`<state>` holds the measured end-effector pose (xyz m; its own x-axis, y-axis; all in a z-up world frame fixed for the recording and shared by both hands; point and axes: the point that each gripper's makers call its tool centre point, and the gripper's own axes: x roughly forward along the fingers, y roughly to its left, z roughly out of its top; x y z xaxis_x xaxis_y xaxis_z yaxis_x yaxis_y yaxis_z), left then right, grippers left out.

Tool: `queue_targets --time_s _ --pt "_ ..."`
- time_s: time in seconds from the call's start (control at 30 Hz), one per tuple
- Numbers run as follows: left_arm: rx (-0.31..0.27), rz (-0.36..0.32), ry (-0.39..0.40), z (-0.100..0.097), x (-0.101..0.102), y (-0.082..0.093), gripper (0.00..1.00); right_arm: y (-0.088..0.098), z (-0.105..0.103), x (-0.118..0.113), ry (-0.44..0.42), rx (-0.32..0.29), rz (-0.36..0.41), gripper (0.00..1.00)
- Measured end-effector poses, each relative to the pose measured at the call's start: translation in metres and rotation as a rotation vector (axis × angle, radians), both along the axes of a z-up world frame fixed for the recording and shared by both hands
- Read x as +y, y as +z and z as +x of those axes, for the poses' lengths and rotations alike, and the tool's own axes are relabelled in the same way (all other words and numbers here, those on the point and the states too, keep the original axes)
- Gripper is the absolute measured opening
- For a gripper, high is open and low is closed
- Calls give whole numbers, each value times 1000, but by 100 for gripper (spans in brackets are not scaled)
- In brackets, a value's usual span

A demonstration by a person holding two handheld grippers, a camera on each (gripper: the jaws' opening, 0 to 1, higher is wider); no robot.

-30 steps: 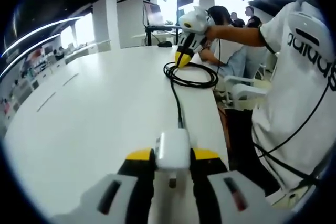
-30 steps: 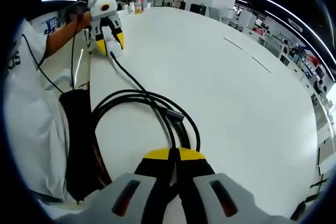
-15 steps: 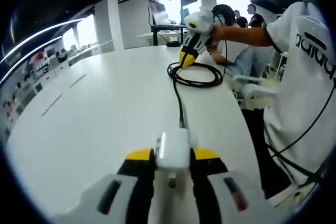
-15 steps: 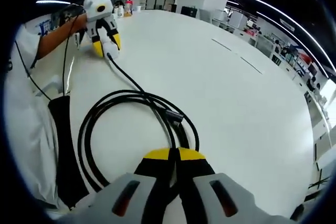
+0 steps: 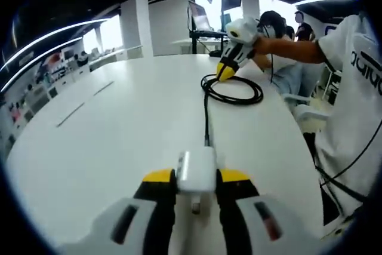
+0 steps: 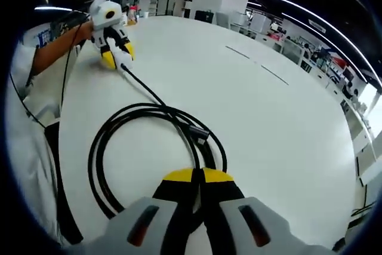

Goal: Plug the desk Type‑C cable into the charger adapter.

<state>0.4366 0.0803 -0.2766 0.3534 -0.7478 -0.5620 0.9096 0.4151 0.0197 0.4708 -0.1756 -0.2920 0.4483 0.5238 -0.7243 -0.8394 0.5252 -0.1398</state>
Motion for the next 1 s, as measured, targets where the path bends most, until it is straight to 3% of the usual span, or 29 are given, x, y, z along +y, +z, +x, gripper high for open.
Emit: queue_targets --time_s 0.5,0.63,1.0 --pt "-28 -31 44 46 9 1 25 0 31 7 -71 -17 13 2" --pt "-38 -44 64 50 10 1 26 0 44 10 -75 -27 9 2" --pt "-49 -47 73 52 9 3 26 0 53 12 -81 -45 12 2"
